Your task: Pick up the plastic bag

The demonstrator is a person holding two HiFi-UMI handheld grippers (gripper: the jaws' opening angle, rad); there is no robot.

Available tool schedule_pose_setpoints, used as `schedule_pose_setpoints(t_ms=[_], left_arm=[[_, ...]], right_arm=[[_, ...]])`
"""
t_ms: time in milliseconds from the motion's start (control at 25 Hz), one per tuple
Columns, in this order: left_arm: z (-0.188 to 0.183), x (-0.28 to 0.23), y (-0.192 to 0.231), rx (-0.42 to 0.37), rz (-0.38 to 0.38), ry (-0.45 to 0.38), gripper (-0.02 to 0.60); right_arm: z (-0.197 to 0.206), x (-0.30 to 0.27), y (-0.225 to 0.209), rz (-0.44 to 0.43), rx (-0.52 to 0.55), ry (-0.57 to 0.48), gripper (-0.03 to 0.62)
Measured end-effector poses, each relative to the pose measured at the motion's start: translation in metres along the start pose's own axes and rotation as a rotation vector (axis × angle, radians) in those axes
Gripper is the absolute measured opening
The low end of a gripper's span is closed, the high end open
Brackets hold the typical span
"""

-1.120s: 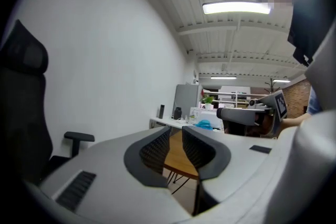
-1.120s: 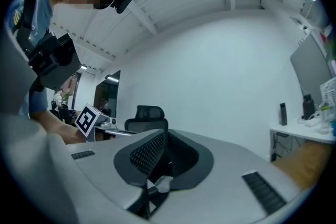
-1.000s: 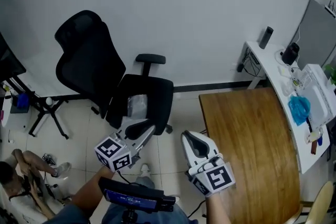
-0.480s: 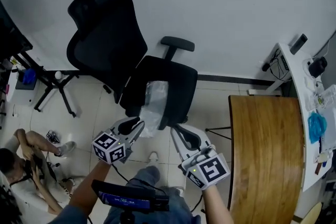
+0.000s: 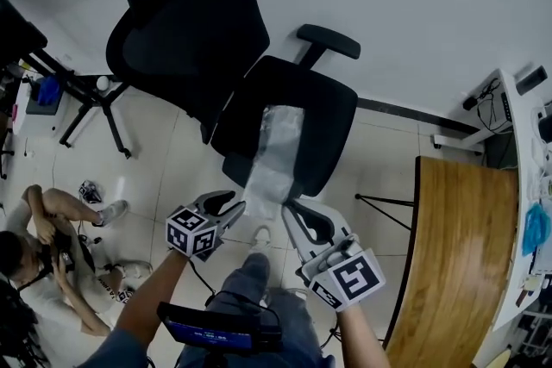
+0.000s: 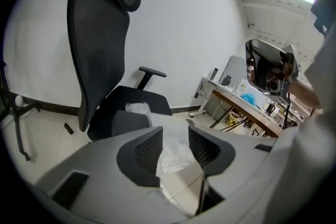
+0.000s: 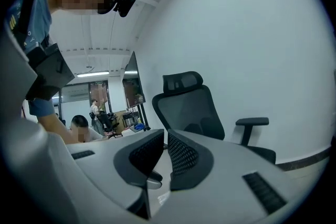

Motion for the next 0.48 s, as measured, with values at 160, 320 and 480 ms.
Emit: schedule_pose_setpoints(t_ms=[160, 320, 480], left_arm=[[0.023, -0.018, 0.02, 0.067, 0.025, 0.067, 0.184], [0.038, -0.037, 0.032, 0.111, 0.061, 0.111, 0.184], [0.045, -0.054, 0.031, 0.139, 0.149, 0.132, 0.186]], right_arm=[[0.014, -0.019, 0.004, -0.028, -0.013, 0.029, 0.034], [0.025, -0.032, 0.002, -0.033, -0.03, 0.051, 0.034], [0.036, -0.04, -0.004, -0.023, -0.054, 0.07, 0.034]])
Point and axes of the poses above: the fingertips, and each gripper's own axes: x backward along the fingers, y to its left, z out of its underside, the point moved 6 cm from there along x, backward along the fingers, and after that the axes turned 7 degrees about y, right-handed, at the moved point
